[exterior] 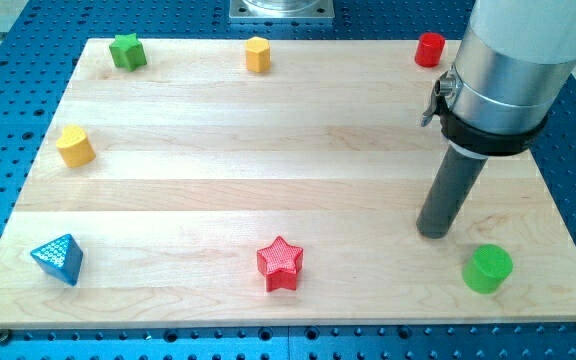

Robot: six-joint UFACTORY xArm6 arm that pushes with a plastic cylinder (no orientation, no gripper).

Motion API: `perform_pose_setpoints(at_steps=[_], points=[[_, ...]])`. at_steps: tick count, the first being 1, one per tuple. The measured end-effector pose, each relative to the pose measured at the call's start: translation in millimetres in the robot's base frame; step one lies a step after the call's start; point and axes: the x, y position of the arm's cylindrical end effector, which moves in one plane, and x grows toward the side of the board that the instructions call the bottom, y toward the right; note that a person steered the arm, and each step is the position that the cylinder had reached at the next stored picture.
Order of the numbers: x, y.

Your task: Move the hexagon towards the center of the board

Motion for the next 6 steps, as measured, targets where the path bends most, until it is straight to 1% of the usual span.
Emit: perform_pose_setpoints(at_steps=[6], points=[[3.7,-9.8]])
